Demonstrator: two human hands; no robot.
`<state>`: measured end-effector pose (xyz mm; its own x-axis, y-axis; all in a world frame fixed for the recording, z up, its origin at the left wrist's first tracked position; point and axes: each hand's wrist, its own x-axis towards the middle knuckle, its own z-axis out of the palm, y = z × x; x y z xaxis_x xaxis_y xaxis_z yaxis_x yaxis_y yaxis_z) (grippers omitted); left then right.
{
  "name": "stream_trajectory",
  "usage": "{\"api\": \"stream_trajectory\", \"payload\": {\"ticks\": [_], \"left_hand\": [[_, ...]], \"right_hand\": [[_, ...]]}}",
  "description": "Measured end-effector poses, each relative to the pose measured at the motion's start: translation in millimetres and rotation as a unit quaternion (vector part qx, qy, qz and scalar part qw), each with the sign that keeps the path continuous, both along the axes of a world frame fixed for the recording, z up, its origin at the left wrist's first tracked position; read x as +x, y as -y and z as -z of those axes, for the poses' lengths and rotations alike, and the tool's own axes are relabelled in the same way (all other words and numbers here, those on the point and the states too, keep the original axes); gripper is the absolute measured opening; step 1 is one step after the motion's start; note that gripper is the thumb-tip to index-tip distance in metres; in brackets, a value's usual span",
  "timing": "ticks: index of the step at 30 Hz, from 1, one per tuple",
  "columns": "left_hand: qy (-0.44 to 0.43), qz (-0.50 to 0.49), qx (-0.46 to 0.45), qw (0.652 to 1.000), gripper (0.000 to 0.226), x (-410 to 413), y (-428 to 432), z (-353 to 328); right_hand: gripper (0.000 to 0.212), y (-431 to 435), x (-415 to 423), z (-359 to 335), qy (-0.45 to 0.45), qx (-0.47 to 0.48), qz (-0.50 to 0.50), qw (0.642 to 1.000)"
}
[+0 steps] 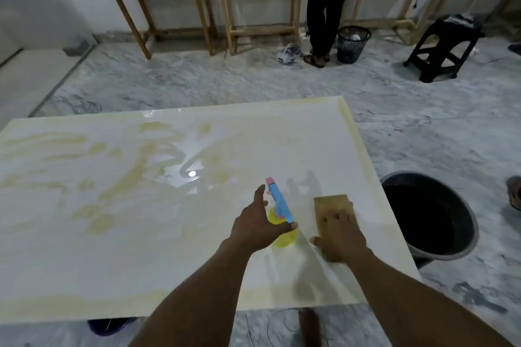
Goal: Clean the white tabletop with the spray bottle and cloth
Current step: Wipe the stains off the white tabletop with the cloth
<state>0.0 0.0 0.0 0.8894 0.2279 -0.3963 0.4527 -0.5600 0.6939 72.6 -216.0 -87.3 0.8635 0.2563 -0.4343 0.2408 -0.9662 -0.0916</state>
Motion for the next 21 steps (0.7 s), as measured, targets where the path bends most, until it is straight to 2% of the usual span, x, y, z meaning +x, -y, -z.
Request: {"api": "stream_trajectory", "payload": {"ticks": [3,5,6,9,11,13,15,17,21], "left_hand": [[0.013,-0.037,-0.002,0.999,0.116,12.3,9.1,-2.0],[0.023,-0.057,0.019,0.998,0.094,18.8,14.9,0.0],[0.032,-0.069,0.028,0.997,0.080,23.3,18.8,-0.2],[0.030,-0.107,0.016,0.994,0.062,35.9,22.7,-3.9],[0.017,-0.121,-0.004,0.993,0.061,44.5,20.9,-8.8],[0.008,-0.119,-0.009,0.993,0.056,51.6,16.1,-14.9],[0.009,-0.115,-0.015,0.993,0.045,57.0,10.0,-24.5],[0.013,-0.107,-0.046,0.993,0.030,62.0,2.3,-34.0],[-0.003,-0.097,-0.092,0.991,0.044,67.2,-6.8,-61.9]], "right_hand": [[0.068,-6.1,1.9,2.8,0.061,-0.003,-0.003,0.998],[0.050,-8.6,0.9,8.2,0.137,0.029,-0.001,0.990],[0.043,-8.8,4.5,11.1,0.130,0.030,-0.006,0.991],[0.045,-2.0,28.4,6.6,0.051,0.061,0.053,0.995],[0.043,8.4,55.1,-1.0,-0.072,0.135,0.108,0.982],[0.033,20.2,86.4,-18.4,-0.201,0.230,0.171,0.937],[0.020,31.9,105.6,-40.2,-0.285,0.337,0.245,0.863],[0.021,41.0,113.9,-63.0,-0.343,0.416,0.292,0.790],[0.028,44.4,124.5,-118.4,-0.408,0.547,0.313,0.661]]}}
